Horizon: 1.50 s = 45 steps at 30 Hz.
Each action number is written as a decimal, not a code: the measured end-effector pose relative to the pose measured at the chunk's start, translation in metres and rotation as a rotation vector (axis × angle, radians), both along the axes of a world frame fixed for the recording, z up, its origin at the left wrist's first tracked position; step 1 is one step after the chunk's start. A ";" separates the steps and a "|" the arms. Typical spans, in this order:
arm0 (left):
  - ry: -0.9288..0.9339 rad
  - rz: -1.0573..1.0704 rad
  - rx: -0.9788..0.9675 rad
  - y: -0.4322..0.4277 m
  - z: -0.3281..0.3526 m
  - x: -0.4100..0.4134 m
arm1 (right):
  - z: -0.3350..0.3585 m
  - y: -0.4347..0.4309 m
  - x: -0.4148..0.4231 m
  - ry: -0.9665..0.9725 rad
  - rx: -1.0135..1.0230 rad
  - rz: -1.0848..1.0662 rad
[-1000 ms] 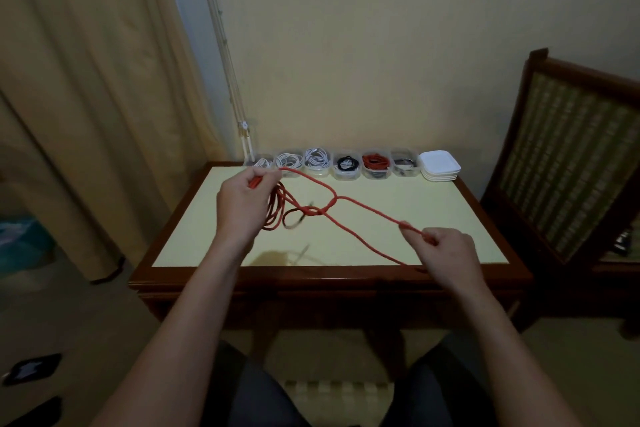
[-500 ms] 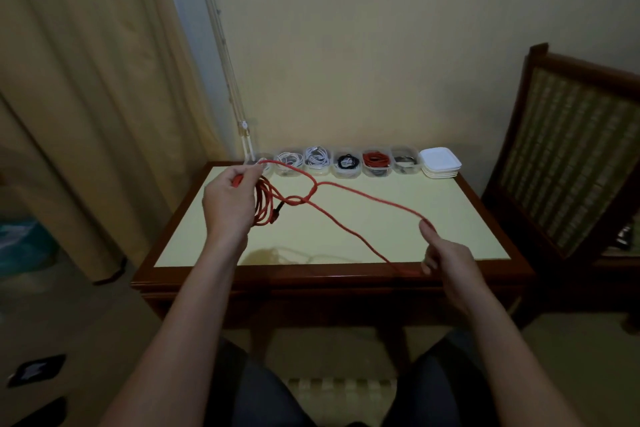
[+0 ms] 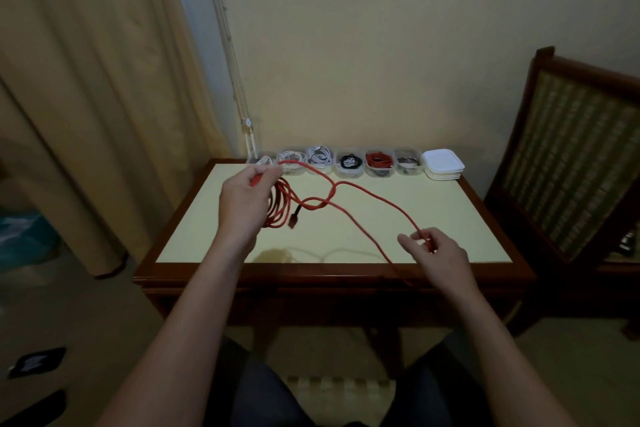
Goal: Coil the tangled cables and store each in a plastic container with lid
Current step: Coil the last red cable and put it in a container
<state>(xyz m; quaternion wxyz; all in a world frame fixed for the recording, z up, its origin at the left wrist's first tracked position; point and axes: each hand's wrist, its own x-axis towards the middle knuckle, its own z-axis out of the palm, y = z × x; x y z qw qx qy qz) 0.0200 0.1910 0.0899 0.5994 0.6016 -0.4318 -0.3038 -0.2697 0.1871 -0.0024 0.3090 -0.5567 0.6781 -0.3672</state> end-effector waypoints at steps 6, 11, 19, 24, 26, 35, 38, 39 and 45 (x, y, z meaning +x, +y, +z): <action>-0.057 -0.132 -0.056 0.002 0.004 -0.024 | 0.019 0.011 0.050 0.041 -0.184 0.141; -0.104 -0.132 -0.103 0.004 0.003 -0.036 | 0.048 0.024 0.080 -0.450 -0.073 0.294; -0.169 -0.151 -0.079 0.006 -0.003 -0.037 | 0.048 0.022 0.070 -0.519 -0.302 0.066; -0.280 -0.210 -0.056 0.006 -0.003 -0.043 | 0.053 0.024 0.073 -0.708 -0.265 -0.010; -0.347 -0.255 -0.020 0.007 -0.001 -0.043 | 0.054 0.024 0.072 -0.650 -0.312 -0.026; -0.588 -0.314 0.016 0.005 -0.001 -0.051 | 0.060 0.014 0.079 -0.338 -0.455 -0.210; -0.487 -0.246 0.000 0.003 0.000 -0.049 | 0.061 0.014 0.073 -0.464 -0.447 -0.260; -0.474 -0.224 -0.005 0.002 0.000 -0.046 | 0.061 0.012 0.068 -0.526 -0.434 -0.284; -0.365 -0.133 -0.075 -0.001 0.006 -0.033 | 0.053 0.005 0.035 -0.714 -0.392 -0.295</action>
